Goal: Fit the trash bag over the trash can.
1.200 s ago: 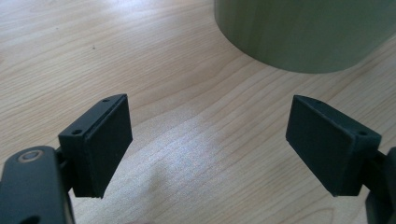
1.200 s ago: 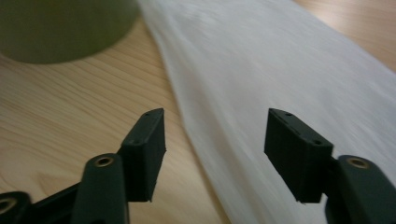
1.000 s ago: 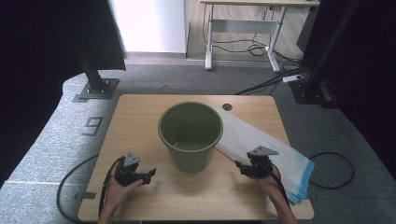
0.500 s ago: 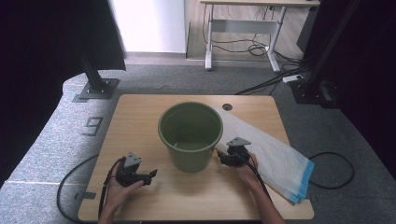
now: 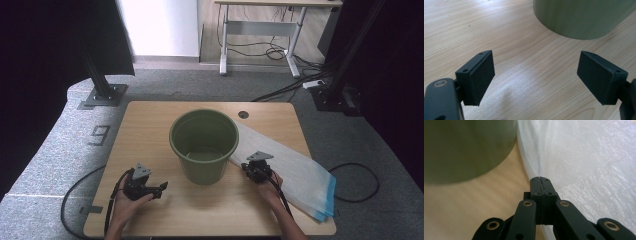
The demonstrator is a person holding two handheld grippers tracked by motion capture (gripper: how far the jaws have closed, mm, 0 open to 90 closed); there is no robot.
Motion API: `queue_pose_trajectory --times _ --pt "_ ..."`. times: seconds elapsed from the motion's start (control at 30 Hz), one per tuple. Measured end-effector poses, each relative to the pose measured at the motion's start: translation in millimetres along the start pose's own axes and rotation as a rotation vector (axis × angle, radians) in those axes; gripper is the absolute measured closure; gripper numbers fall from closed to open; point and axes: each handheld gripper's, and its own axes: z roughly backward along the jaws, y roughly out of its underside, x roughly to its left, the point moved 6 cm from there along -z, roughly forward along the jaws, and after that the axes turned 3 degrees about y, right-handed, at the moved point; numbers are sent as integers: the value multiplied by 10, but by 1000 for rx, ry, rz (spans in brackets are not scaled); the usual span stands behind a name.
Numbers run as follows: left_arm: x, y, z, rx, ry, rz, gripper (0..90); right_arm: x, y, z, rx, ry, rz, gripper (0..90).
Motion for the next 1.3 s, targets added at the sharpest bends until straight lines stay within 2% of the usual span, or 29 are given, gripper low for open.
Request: queue_pose_trajectory --times 0.23,0.37,0.4,0.47,0.57,0.7,0.77,0.83,0.93,1.0,1.07,1.13,1.2,1.3 --pt "-7 6 -10 8 4 2 143 64 308 386 4 -19 27 886" --pt "-14 0 -1 1 12 5 144 89 429 535 18 -20 41 882" --pt "-13 0 -1 1 11 8 144 92 428 567 11 -22 42 857" --pt "-12 2 -1 2 11 8 144 101 368 589 -11 -30 32 707" --pt "-14 3 -5 4 9 6 144 114 230 555 -42 -33 26 563" --pt "-13 9 -13 11 7 0 144 152 60 407 -56 -30 48 491" --pt "-11 12 -16 14 6 1 144 160 7 312 -46 -48 32 459" --pt "-6 14 -15 16 3 -2 144 136 -34 224 -37 -59 -4 439" --pt "0 15 -16 16 4 1 144 92 -66 167 -48 -50 -36 374" --pt "5 15 -20 16 1 0 147 78 -75 134 -48 -21 -35 337" --pt "6 16 -22 19 -6 1 151 89 -73 100 -39 -25 -37 301" --pt "2 15 -20 18 -7 0 153 89 -68 79 -33 -19 -34 295" --pt "4 15 -18 17 -7 1 153 102 -64 66 -28 -54 -48 302" --pt "3 16 -24 19 -8 0 154 156 -56 67 -24 -68 -21 349"
